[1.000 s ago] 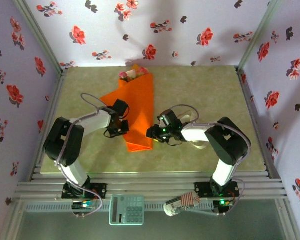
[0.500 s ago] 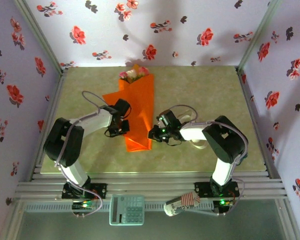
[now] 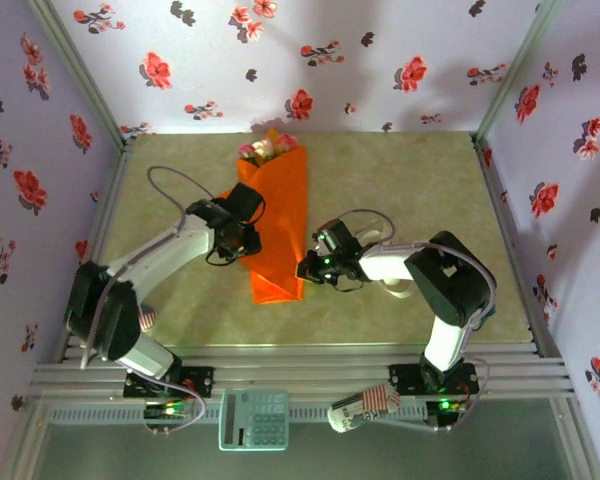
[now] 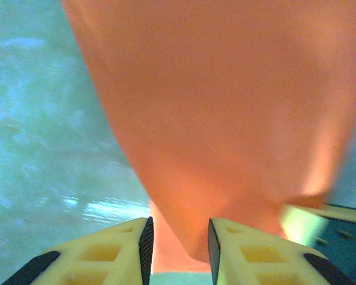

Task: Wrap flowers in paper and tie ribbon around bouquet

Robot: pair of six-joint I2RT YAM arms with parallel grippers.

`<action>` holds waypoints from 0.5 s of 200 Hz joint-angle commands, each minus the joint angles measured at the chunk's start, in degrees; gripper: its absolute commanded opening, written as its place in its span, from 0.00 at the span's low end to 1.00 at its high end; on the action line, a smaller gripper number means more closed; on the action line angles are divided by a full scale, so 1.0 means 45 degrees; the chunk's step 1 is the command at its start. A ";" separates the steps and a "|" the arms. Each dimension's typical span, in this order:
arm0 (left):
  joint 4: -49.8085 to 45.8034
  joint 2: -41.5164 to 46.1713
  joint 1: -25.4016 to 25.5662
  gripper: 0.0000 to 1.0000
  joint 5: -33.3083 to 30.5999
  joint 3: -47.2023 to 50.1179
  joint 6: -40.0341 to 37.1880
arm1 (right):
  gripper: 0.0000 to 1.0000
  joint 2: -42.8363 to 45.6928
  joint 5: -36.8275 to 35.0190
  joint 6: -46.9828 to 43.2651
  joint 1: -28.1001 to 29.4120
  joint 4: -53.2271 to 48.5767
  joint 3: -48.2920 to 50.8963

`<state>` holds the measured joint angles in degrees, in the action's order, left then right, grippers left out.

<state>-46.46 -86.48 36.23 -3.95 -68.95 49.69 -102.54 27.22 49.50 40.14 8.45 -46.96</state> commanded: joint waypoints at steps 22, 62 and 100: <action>0.2813 -0.0515 0.0264 0.23 0.4307 0.1342 0.3336 | 0.00 0.0131 -0.0037 -0.0218 0.0064 -0.0510 -0.0182; 0.3682 -0.1726 0.0202 0.13 0.4198 0.2106 0.3339 | 0.00 0.0166 0.0048 -0.0230 0.0064 -0.0530 -0.0189; 0.3215 -0.2172 0.0192 0.10 0.3654 0.2887 0.2761 | 0.15 0.0343 0.0137 -0.0247 0.0064 -0.0314 -0.0152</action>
<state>-31.40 -95.50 37.04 13.13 -58.11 62.89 -102.52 27.24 49.47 40.12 7.81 -47.09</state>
